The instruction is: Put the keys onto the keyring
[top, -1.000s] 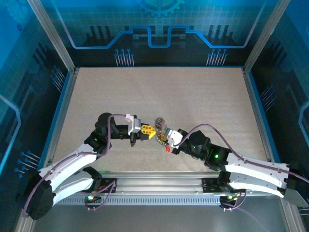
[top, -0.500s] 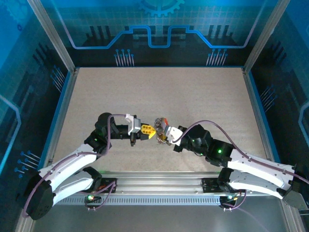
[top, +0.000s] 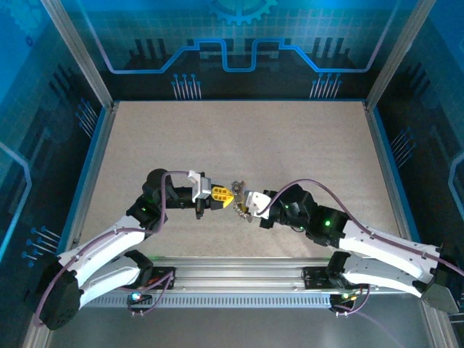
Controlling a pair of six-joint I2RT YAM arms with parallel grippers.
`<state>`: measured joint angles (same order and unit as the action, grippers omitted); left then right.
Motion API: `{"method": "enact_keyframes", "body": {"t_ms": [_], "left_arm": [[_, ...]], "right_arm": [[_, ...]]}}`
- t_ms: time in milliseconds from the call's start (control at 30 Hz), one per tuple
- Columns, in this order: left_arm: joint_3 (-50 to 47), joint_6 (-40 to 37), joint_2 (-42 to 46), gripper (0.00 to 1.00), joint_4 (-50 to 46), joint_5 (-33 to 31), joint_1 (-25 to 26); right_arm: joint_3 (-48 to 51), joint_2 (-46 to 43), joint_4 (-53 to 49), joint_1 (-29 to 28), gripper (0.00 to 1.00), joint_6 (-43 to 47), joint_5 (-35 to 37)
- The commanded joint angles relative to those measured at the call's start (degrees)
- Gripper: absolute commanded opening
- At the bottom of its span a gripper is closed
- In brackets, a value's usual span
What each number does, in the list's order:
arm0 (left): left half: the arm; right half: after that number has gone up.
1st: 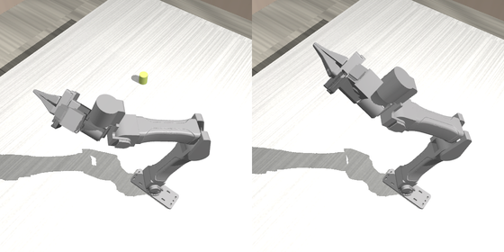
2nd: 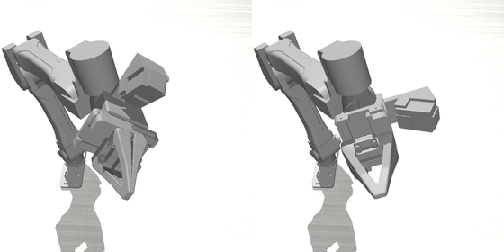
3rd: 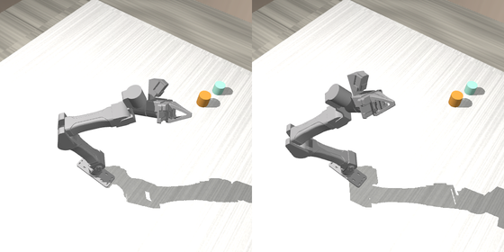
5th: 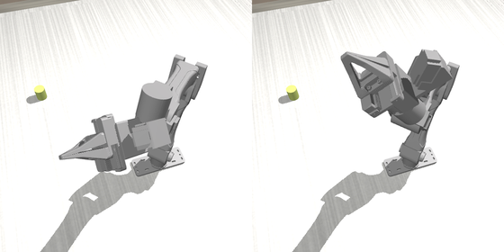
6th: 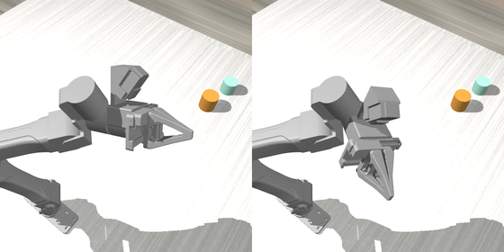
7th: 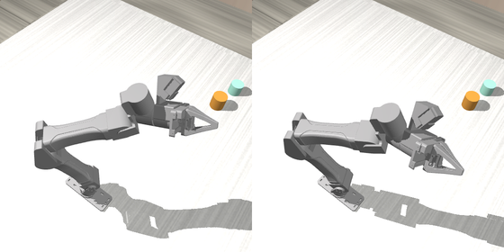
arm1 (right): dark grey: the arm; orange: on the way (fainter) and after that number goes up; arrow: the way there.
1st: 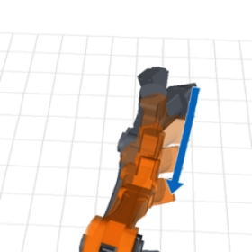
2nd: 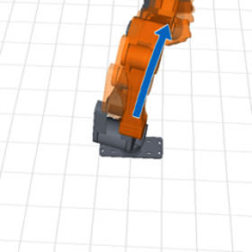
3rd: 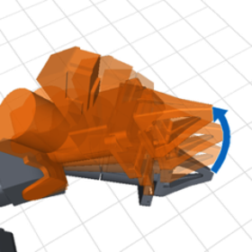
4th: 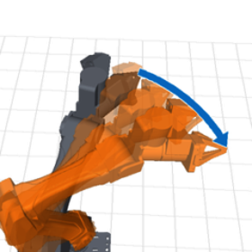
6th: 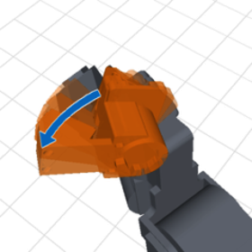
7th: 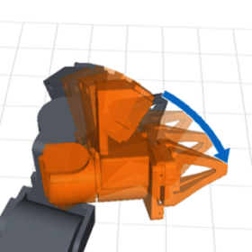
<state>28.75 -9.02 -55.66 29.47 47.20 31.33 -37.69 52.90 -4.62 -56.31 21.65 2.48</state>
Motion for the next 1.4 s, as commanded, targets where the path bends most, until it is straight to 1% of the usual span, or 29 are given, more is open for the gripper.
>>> {"method": "enact_keyframes", "body": {"t_ms": [0, 167, 267, 400, 433, 567, 667, 867, 1167, 1367], "left_arm": [[0.4, 0.3, 0.4, 0.0, 1.7, -0.2, 0.0], [0.3, 0.7, 0.4, 0.0, 2.5, -0.1, 0.1], [0.2, 0.7, 0.6, 0.0, 2.7, -0.2, 0.1], [0.0, 0.7, 1.0, 0.0, 2.6, -0.3, 0.1], [0.0, 0.7, 1.0, 0.0, 2.7, -0.3, 0.1], [0.1, 0.6, 1.3, 0.0, 2.7, -0.2, 0.1], [0.1, 0.4, 1.4, 0.0, 2.5, -0.4, 0.1], [0.3, -0.3, 1.2, 0.0, 1.1, -1.6, 0.1], [0.8, -1.3, 1.1, 0.0, -0.7, -1.9, 0.1], [0.8, -2.2, 1.9, 0.0, -2.2, -1.9, 0.2]], "right_arm": [[-2.1, 0.0, 4.9, 0.8, 0.17, -0.4, -2.5], [-1.8, 0.3, 5.9, 1.3, 0.15, -1.1, -2.0], [-1.7, 0.2, 5.9, 1.5, 0.12, -1.4, -1.5], [-1.1, -0.3, 6.1, 1.7, 0.12, -1.9, -1.3], [-0.9, -0.4, 6.2, 1.8, 0.11, -2.0, -1.8], [-0.4, -0.6, 6.8, 1.9, 0.0, -2.6, -2.7], [-0.4, -1.2, 6.1, 1.9, 0.0, -2.1, -2.3], [-3.2, -2.4, 0.9, 2.0, 0.0, 1.8, -0.3], [-8.1, -1.6, -4.8, 2.3, 0.0, 5.6, -0.8], [-13.8, -0.1, -12.4, 3.6, 0.0, 7.2, -0.4]]}}
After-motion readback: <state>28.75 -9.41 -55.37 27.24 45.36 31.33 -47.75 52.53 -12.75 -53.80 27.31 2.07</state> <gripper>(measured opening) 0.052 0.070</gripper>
